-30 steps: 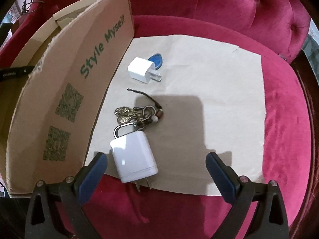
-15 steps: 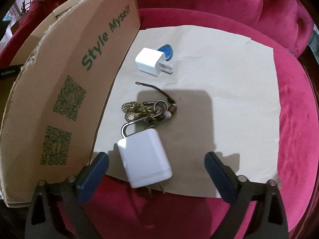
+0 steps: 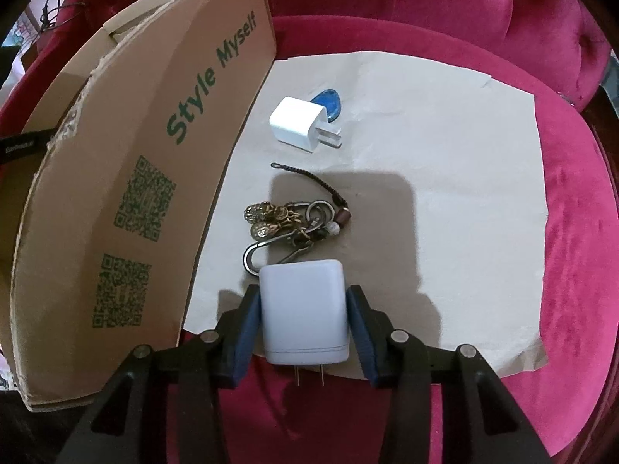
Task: Organize rigid objects
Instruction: 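Carry the white charger over the box wall into the box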
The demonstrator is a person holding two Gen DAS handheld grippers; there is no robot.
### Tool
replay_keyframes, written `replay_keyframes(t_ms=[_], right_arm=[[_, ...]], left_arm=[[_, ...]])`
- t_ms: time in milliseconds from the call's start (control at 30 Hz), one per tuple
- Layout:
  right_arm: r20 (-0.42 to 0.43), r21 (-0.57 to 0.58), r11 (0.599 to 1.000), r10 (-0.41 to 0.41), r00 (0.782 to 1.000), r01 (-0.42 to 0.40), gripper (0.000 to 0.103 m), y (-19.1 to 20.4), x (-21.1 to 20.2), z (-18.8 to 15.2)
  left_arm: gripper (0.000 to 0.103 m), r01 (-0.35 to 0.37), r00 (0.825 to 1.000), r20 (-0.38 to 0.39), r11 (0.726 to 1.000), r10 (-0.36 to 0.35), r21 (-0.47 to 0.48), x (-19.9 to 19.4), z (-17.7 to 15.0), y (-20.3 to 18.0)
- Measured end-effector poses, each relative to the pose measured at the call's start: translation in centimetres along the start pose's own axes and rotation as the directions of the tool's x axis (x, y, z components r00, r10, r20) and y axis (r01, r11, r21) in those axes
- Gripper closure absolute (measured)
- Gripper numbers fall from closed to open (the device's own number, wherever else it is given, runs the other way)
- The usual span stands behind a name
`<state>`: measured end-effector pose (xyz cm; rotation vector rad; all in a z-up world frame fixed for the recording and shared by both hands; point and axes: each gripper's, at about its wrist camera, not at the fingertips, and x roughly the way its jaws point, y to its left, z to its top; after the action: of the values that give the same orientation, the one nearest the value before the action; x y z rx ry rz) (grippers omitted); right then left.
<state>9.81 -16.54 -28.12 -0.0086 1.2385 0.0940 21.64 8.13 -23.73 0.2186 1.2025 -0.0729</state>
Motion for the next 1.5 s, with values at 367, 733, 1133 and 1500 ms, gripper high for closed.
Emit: replay_keyframes(t_ms=[367, 733, 1133, 1500], right_arm=[[0.026, 0.030, 0.999, -0.040, 0.999, 0.040, 0.056, -0.4, -2.8, 3.1], [0.062, 0.056, 0.997, -0.063, 0.996, 0.059, 0.056, 0.3, -4.6, 5.0], [0.118, 0.085, 0.994, -0.074, 0.990, 0.064, 0.056, 1.3, -7.1, 6.7], [0.168, 0.094, 0.994, -0.066, 0.984, 0.050, 0.056, 2.8, -9.3, 8.7]], left_arm=[[0.089, 0.003, 1.000, 0.000, 1.000, -0.003, -0.001, 0.0, 0.1, 0.1], [0.089, 0.009, 1.000, 0.000, 1.000, -0.009, -0.002, 0.0, 0.1, 0.3], [0.089, 0.008, 1.000, 0.001, 1.000, -0.008, 0.001, 0.0, 0.0, 0.3], [0.089, 0.013, 1.000, -0.001, 1.000, -0.013, 0.000, 0.1, 0.0, 0.3]])
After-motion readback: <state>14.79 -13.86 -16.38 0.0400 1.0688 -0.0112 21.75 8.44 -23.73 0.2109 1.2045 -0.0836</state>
